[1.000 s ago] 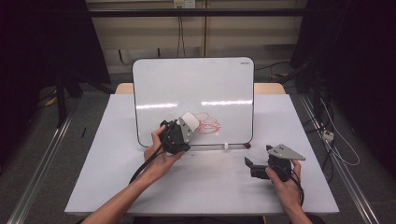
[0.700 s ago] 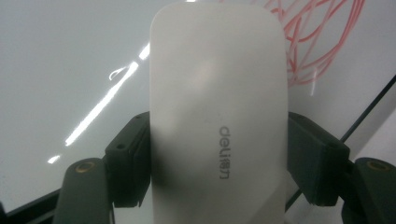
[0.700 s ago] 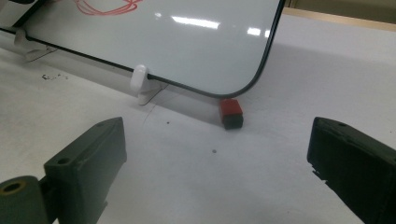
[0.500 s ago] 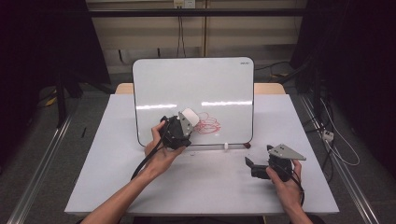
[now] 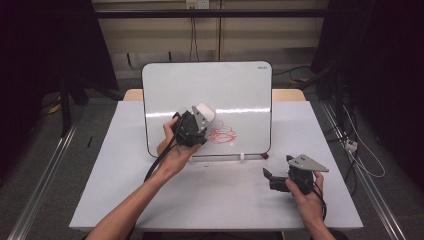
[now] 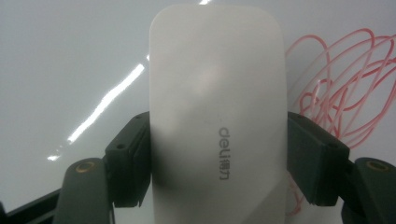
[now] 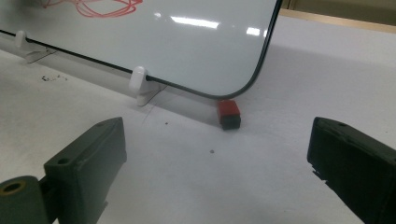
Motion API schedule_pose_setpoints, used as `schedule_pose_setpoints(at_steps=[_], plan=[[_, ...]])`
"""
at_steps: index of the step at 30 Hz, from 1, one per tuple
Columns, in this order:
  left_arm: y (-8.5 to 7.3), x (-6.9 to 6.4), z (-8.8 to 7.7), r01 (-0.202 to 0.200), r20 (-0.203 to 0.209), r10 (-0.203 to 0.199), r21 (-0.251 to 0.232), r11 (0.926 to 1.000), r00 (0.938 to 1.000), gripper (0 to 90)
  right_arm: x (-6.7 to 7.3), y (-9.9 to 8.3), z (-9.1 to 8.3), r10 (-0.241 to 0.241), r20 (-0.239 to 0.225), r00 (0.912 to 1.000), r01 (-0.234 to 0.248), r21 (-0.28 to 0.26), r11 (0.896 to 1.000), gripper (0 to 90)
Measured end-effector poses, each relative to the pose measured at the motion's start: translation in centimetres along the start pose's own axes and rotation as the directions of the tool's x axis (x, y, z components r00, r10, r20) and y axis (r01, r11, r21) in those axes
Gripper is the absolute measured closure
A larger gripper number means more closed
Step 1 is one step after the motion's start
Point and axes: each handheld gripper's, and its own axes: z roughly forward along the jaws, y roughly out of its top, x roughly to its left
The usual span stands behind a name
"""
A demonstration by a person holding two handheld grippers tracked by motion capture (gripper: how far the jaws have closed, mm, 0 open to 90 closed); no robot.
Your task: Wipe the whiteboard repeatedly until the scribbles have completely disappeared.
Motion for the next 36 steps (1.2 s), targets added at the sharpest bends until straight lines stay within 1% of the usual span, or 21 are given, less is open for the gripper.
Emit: schedule_pose_setpoints(at_steps=[2,3,7,8,10,11,13,14,17,19,20,21,23,25,26,27,28,29,31,34,36], plan=[[-0.1,-0.1,0.0,0.0,-0.007,0.0,-0.011,0.9999,1.0,30.6,0.0,0.0,0.0,0.001,0.0,1.0,-0.001,-0.001,1.0,4.6],[-0.1,-0.3,0.0,-0.01,-0.008,0.01,-0.008,0.9999,0.9999,30.6,0.0,0.0,-0.1,0.003,0.002,1.0,-0.003,0.0,1.0,4.6],[-0.5,-0.9,0.1,-0.018,-0.003,0.018,-0.023,0.9996,0.9998,30.6,0.1,0.0,-0.1,0.002,0.001,1.0,-0.002,0.0,1.0,4.6],[-0.6,-1.1,0.1,-0.014,0.0,0.014,-0.019,0.9997,0.9999,30.6,0.1,0.0,-0.1,0.001,-0.001,1.0,-0.001,-0.002,1.0,4.6],[-0.8,-1.6,0.1,-0.033,0.009,0.033,-0.02,0.9993,0.9994,30.5,0.1,0.0,-0.1,0.003,0.0,1.0,-0.003,-0.001,1.0,4.6],[-1.0,-1.9,0.2,-0.033,0.008,0.033,-0.026,0.9991,0.9994,30.5,0.0,0.0,-0.1,0.009,-0.006,0.9999,-0.009,-0.003,1.0,4.6],[-1.3,-2.5,0.2,-0.048,0.023,0.048,-0.023,0.9986,0.9986,30.4,0.0,0.0,-0.1,0.008,-0.004,1.0,-0.008,-0.002,1.0,4.6],[-1.4,-2.7,0.2,-0.054,0.017,0.054,-0.023,0.9983,0.9984,30.4,0.0,0.0,-0.1,0.007,-0.004,1.0,-0.007,-0.001,1.0,4.6],[-1.6,-3.0,0.2,-0.046,0.015,0.046,-0.024,0.9987,0.9988,30.4,0.1,0.0,-0.1,0.006,-0.004,1.0,-0.006,-0.001,1.0,4.6],[-1.6,-3.0,0.2,-0.044,0.026,0.044,-0.017,0.9989,0.9987,30.3,0.2,0.0,0.0,0.002,-0.008,1.0,-0.002,0.003,1.0,4.6],[-1.7,-3.2,0.3,-0.042,0.025,0.043,-0.024,0.9988,0.9988,30.3,0.2,0.0,0.0,0.002,-0.008,1.0,-0.002,0.003,1.0,4.6],[-1.7,-3.3,0.2,-0.046,0.033,0.046,-0.015,0.9988,0.9984,30.3,0.3,0.0,0.1,0.0,-0.01,1.0,0.0,0.004,1.0,4.6],[-1.8,-3.6,0.2,-0.049,0.023,0.049,-0.018,0.9986,0.9985,30.3,0.3,0.0,0.1,-0.003,-0.01,0.9999,0.003,0.004,1.0,4.6],[-1.9,-3.8,0.3,-0.037,0.029,0.038,-0.018,0.9992,0.9989,30.2,0.3,0.1,0.0,-0.003,-0.009,1.0,0.003,0.002,1.0,4.6],[-2.0,-4.0,0.3,-0.035,0.023,0.035,-0.021,0.9992,0.9991,30.2,0.3,0.1,0.0,-0.003,-0.009,1.0,0.003,0.002,1.0,4.6],[-2.0,-4.1,0.3,-0.034,0.031,0.035,-0.018,0.9992,0.9989,30.2,0.3,0.0,0.0,-0.003,-0.009,1.0,0.003,0.001,1.0,4.6],[-2.1,-4.2,0.3,-0.047,0.037,0.047,-0.014,0.9988,0.9982,30.2,0.3,0.0,0.0,-0.002,-0.009,1.0,0.002,0.002,1.0,4.6],[-2.3,-4.5,0.3,-0.039,0.035,0.039,-0.023,0.999,0.9986,30.2,0.3,0.0,0.0,-0.002,-0.009,1.0,0.002,0.002,1.0,4.6],[-2.4,-5.1,0.3,-0.061,0.037,0.062,-0.016,0.998,0.9974,30.1,0.3,0.0,0.1,-0.003,-0.011,0.9999,0.003,0.005,1.0,4.6],[-2.4,-4.9,0.4,-0.048,0.052,0.049,-0.022,0.9986,0.9974,30.2,0.4,0.0,0.2,-0.008,-0.014,0.9999,0.008,0.007,1.0,4.6],[-2.4,-4.9,0.4,-0.056,0.055,0.057,-0.024,0.9981,0.9968,30.2,0.4,0.0,0.2,-0.009,-0.016,0.9998,0.009,0.006,1.0,4.6]])
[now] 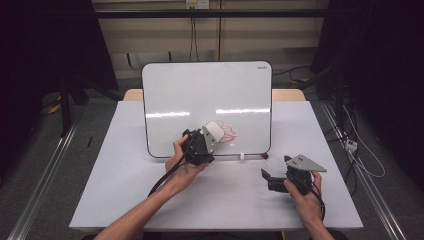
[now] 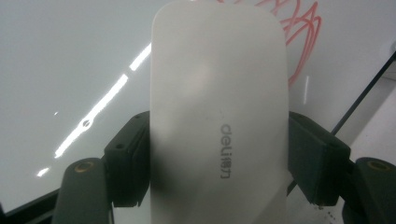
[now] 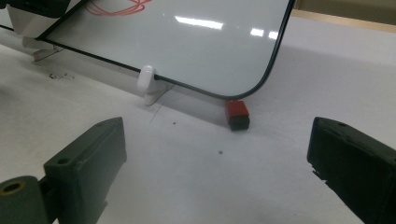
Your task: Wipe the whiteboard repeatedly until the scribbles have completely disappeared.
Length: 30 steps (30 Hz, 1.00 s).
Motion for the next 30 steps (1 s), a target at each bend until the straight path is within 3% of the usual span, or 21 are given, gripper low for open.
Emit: schedule_pose_setpoints(at_steps=[4,9,12,22,30], plan=[[0.1,0.0,0.0,-0.018,-0.008,0.018,0.002,0.9998,0.9998,30.3,-0.1,0.0,0.0,0.006,0.002,1.0,-0.006,0.001,1.0,4.6],[0.8,0.7,0.1,-0.009,-0.005,0.009,-0.004,1.0,0.9999,30.3,-0.1,0.0,0.0,0.005,0.003,1.0,-0.005,0.0,1.0,4.6],[1.5,1.3,0.1,-0.028,-0.016,0.028,-0.003,0.9996,0.9995,30.4,-0.1,0.0,-0.1,0.004,0.002,1.0,-0.004,-0.001,1.0,4.6],[3.8,4.5,0.2,0.041,-0.021,-0.041,-0.013,0.9991,0.999,30.5,-0.3,-0.1,-0.2,0.009,0.005,0.9999,-0.009,-0.006,1.0,4.6],[4.0,4.1,0.3,0.033,-0.055,-0.033,-0.015,0.9994,0.9979,30.5,-0.2,0.0,-0.2,0.007,0.003,1.0,-0.007,-0.004,1.0,4.6]])
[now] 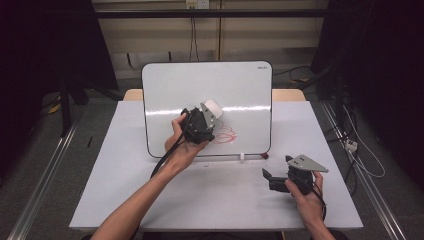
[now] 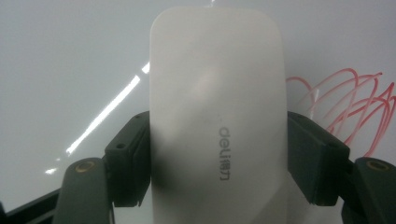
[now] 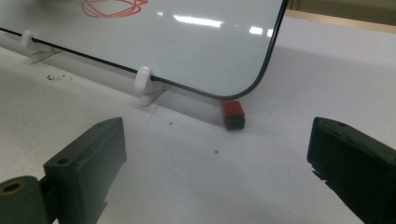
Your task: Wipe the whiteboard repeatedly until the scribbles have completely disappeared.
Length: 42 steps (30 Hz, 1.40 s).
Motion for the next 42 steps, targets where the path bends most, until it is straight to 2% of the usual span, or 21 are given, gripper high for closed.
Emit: schedule_pose_setpoints(at_steps=[4,6,8,15,19,20,27,28,36,42], plan=[[-0.3,-1.7,0.2,-0.034,0.019,0.034,-0.002,0.9994,0.9992,30.4,0.0,0.0,0.0,-0.001,0.001,1.0,0.001,-0.002,1.0,4.6],[-0.5,-2.7,0.3,-0.072,0.015,0.072,0.0,0.9974,0.9973,30.4,0.0,0.0,0.0,-0.001,0.001,1.0,0.001,-0.002,1.0,4.6],[-0.9,-3.4,0.3,-0.085,0.021,0.085,-0.006,0.9964,0.9962,30.4,0.0,0.0,-0.1,0.0,0.003,1.0,0.0,-0.002,1.0,4.6],[-1.3,-4.1,0.3,-0.091,0.023,0.091,-0.002,0.9959,0.9956,30.4,0.0,0.0,-0.2,0.001,0.001,1.0,-0.001,-0.004,1.0,4.6],[-1.7,-5.0,0.2,-0.122,0.019,0.122,0.009,0.9925,0.9923,30.4,0.1,0.0,-0.1,-0.002,0.001,1.0,0.002,-0.003,1.0,4.6],[-1.7,-5.1,0.2,-0.12,0.019,0.119,0.01,0.9928,0.9927,30.4,0.1,0.0,-0.1,-0.004,0.001,1.0,0.004,-0.003,1.0,4.6],[-2.5,-6.3,0.2,-0.15,0.047,0.149,0.024,0.9884,0.9877,30.4,0.0,0.0,0.0,0.0,0.0,1.0,0.0,-0.001,1.0,4.7],[-2.5,-6.4,0.2,-0.144,0.043,0.144,0.011,0.9895,0.9887,30.4,0.0,0.0,0.0,0.0,0.0,1.0,0.0,-0.002,1.0,4.7],[-2.3,-5.9,0.3,-0.121,0.071,0.119,0.017,0.9925,0.9903,30.4,0.0,0.0,-0.1,0.002,0.001,1.0,-0.002,-0.004,1.0,4.6],[-1.4,-5.0,0.4,-0.088,0.077,0.087,0.014,0.996,0.9933,30.3,0.0,0.0,0.0,-0.001,-0.002,1.0,0.001,-0.001,1.0,4.6]])
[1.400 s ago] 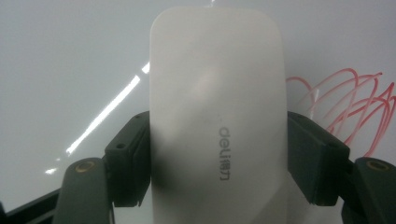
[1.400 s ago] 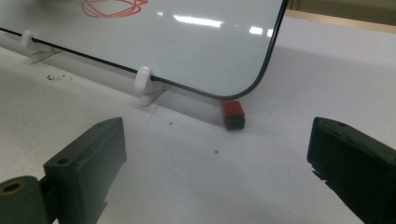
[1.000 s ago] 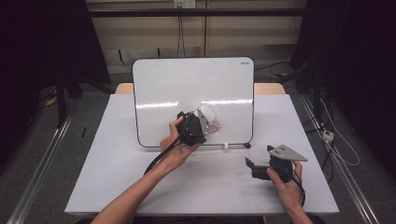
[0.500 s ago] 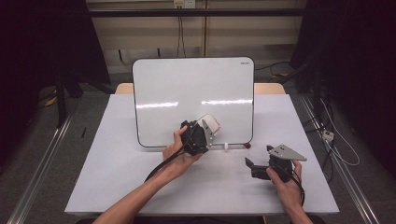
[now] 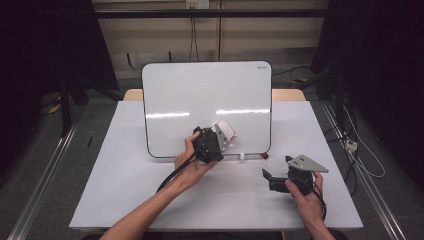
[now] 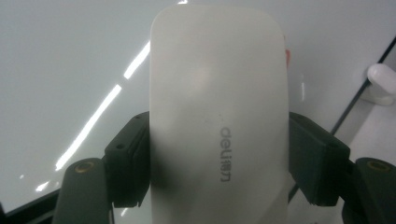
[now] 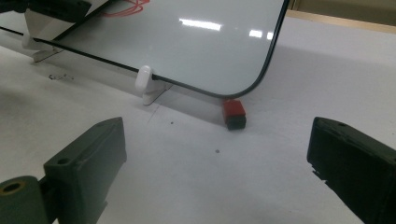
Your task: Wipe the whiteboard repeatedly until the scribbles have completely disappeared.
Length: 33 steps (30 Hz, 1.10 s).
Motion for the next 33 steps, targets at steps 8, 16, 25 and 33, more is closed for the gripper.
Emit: schedule_pose_setpoints(at_steps=[8,16,25,33], plan=[[1.5,1.6,0.2,0.027,-0.009,-0.028,-0.004,0.9996,0.9996,30.3,0.0,0.0,0.0,0.0,-0.002,1.0,0.0,-0.001,1.0,4.6],[3.1,2.6,0.4,0.047,-0.029,-0.047,-0.011,0.9988,0.9985,30.3,0.0,0.0,0.0,-0.002,-0.005,1.0,0.002,-0.002,1.0,4.6],[3.5,1.2,0.9,0.004,-0.047,-0.005,-0.02,0.9998,0.9989,30.3,0.0,0.0,0.0,0.0,-0.006,1.0,0.0,-0.001,1.0,4.6],[3.2,-1.5,1.4,-0.059,-0.028,0.059,-0.019,0.9981,0.9979,30.3,0.0,0.0,-0.2,0.003,-0.006,1.0,-0.003,-0.002,1.0,4.6]])
